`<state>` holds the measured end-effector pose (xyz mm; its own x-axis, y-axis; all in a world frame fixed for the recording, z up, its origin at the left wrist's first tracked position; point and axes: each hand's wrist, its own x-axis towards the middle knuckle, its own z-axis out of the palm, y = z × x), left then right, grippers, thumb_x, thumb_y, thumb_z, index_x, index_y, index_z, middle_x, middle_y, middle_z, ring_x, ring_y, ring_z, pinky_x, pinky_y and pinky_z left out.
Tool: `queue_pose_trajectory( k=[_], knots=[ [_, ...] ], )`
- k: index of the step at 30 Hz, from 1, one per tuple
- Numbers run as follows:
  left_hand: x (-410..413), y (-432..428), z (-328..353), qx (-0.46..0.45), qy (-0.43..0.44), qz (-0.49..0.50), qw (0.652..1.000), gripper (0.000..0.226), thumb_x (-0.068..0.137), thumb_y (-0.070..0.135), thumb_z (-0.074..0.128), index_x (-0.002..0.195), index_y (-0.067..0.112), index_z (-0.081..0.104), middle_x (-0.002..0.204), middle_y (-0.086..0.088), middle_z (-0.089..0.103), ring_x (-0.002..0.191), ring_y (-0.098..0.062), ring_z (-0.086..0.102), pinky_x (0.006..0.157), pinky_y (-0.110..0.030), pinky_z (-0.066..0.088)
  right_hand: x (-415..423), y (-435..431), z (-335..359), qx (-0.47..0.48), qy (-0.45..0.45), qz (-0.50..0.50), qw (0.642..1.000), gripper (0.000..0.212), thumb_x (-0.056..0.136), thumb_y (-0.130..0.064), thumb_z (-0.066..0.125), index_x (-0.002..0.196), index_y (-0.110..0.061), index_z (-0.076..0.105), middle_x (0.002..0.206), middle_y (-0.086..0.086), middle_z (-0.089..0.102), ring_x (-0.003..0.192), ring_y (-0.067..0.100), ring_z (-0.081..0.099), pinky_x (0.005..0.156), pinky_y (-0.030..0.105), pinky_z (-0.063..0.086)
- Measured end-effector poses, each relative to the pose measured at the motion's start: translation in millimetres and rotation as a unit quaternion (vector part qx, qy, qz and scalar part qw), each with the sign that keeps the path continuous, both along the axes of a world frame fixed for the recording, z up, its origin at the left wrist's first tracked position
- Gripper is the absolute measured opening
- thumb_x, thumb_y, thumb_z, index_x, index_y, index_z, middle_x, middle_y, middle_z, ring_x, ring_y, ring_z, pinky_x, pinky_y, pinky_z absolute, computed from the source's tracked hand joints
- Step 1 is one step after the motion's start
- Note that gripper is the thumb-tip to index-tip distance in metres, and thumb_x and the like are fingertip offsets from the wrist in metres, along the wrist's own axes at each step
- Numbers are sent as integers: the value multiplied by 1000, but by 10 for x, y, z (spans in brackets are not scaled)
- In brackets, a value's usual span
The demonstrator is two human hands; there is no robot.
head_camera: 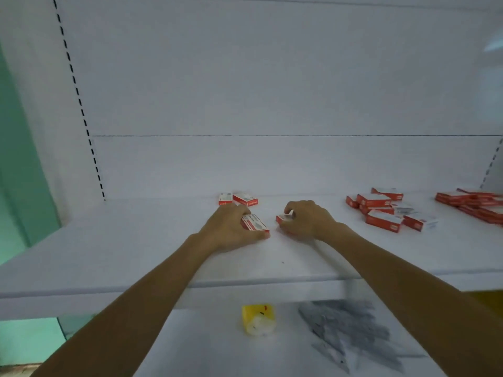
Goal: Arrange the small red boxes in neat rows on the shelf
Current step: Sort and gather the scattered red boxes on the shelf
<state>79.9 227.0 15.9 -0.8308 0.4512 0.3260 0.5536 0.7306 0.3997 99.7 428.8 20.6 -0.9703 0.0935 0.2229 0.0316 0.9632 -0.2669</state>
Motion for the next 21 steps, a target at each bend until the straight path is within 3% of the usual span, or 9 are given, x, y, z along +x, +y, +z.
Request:
queue_pose_trajectory(
  k=[6,8,11,15,18,21],
  knots=[
    [273,727,107,-1,-5,-100,995,76,62,68,65,120,21,52,116,-1,54,101,-14,49,84,-28,43,754,747,174,-8,38,-76,996,30,84,-47,55,96,-20,61,93,-2,66,80,12,58,77,28,49],
    [399,1003,122,-5,-1,-134,991,76,63,67,65,122,22,51,116,-1,53,104,-15,47,86,-28,42,1010,1024,210,-6,42,-115,992,25,82,-45,56,93,-23,62,92,-4,66,80,13,59,73,27,48],
    [608,1446,150,-4,4,-177,984,77,64,67,65,125,22,48,119,-1,53,103,-15,47,84,-29,43,1397,1422,270,-25,41,-176,983,31,80,-41,60,104,-23,65,97,-3,68,81,13,58,74,27,46],
    [908,2064,161,12,9,-245,969,69,64,65,66,119,25,54,119,3,58,92,-9,51,71,-19,42,1853,1892,325,-15,52,-213,976,36,82,-40,59,112,-20,63,109,-1,67,92,15,59,80,28,47],
    [1108,2526,161,10,13,-264,964,72,64,66,66,121,23,54,125,2,56,103,-14,53,85,-28,47,2150,2257,353,-8,68,-240,968,34,84,-40,57,108,-18,65,110,0,66,96,19,59,87,35,50],
    [1306,2993,146,-1,-2,-259,966,80,66,67,64,128,18,48,128,-3,52,111,-18,48,89,-31,44,2423,2664,372,-1,79,-258,963,28,83,-39,57,95,-16,67,100,1,68,87,18,60,83,34,51]
  ],
)
